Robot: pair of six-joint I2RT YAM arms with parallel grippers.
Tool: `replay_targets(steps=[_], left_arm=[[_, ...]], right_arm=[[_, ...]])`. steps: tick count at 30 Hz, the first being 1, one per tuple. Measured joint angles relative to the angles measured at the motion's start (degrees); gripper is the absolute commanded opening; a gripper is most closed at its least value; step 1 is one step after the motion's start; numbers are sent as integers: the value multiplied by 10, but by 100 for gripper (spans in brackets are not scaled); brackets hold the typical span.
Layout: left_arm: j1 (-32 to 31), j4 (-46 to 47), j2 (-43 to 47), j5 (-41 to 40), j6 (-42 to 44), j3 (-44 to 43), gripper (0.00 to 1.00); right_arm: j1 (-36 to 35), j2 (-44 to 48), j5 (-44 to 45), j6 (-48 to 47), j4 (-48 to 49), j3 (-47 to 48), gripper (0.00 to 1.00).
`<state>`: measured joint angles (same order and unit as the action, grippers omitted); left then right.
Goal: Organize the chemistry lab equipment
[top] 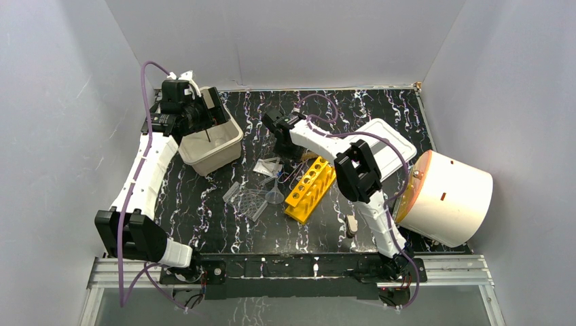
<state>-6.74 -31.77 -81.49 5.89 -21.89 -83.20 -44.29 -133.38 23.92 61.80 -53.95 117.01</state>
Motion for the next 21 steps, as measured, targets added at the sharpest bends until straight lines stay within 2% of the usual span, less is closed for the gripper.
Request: replay_targets(steps=[7, 14, 21], left_arm=[[0, 0, -6, 0, 3, -1, 98], [-1, -2, -7, -1, 5, -1, 98], [-1, -4, -9, -2, 9, -2, 98]], right_arm=[[11, -50, 21, 43, -52, 65, 50], [15, -78, 23, 74, -85, 103, 34], [17, -103, 17, 91, -105, 147, 6]])
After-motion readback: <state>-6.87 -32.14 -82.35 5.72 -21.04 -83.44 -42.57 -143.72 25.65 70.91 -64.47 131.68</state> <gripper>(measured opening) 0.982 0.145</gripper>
